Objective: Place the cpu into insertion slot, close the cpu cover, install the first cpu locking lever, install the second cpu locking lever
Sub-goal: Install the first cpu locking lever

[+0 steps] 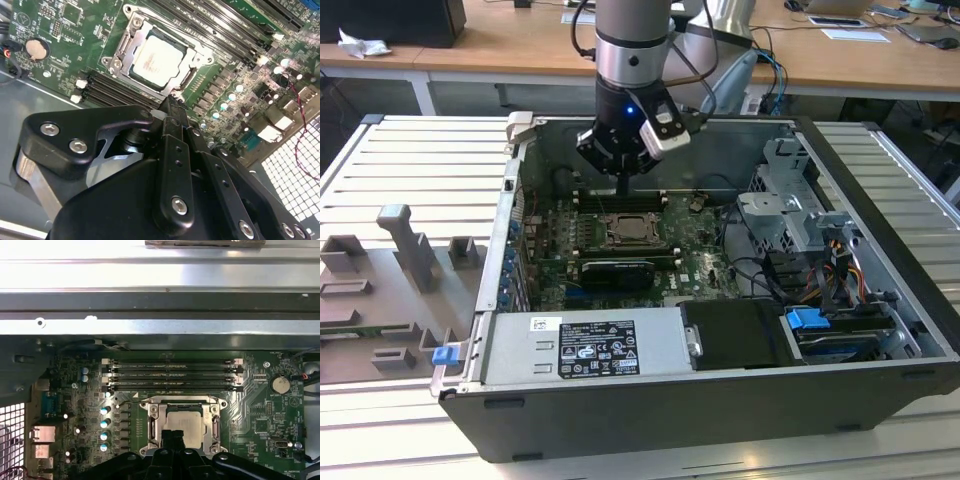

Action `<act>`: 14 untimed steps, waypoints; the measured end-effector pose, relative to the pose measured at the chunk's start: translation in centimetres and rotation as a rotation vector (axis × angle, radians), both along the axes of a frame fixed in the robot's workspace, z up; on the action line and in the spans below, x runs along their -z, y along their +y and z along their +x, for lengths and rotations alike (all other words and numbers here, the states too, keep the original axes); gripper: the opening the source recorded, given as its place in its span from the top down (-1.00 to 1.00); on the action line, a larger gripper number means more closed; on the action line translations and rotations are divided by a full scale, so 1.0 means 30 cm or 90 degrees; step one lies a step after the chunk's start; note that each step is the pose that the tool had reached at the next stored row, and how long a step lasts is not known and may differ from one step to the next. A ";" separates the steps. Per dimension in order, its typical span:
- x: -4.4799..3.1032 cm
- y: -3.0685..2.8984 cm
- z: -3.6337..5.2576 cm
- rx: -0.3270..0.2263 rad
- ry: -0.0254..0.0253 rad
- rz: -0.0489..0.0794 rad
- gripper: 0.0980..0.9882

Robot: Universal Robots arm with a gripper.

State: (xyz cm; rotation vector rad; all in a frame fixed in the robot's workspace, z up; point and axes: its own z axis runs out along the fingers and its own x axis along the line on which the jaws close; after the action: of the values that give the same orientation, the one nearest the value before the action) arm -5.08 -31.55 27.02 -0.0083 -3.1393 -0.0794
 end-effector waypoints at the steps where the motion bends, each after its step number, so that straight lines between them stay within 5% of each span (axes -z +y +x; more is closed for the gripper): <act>1: 0.001 0.000 -0.004 0.000 -0.0001 0.000 0.98; 14: 0.003 0.000 -0.034 0.000 -0.0003 0.000 0.98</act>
State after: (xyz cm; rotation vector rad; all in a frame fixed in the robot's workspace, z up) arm -6.11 -31.55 26.94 -0.0083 -3.1397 -0.0798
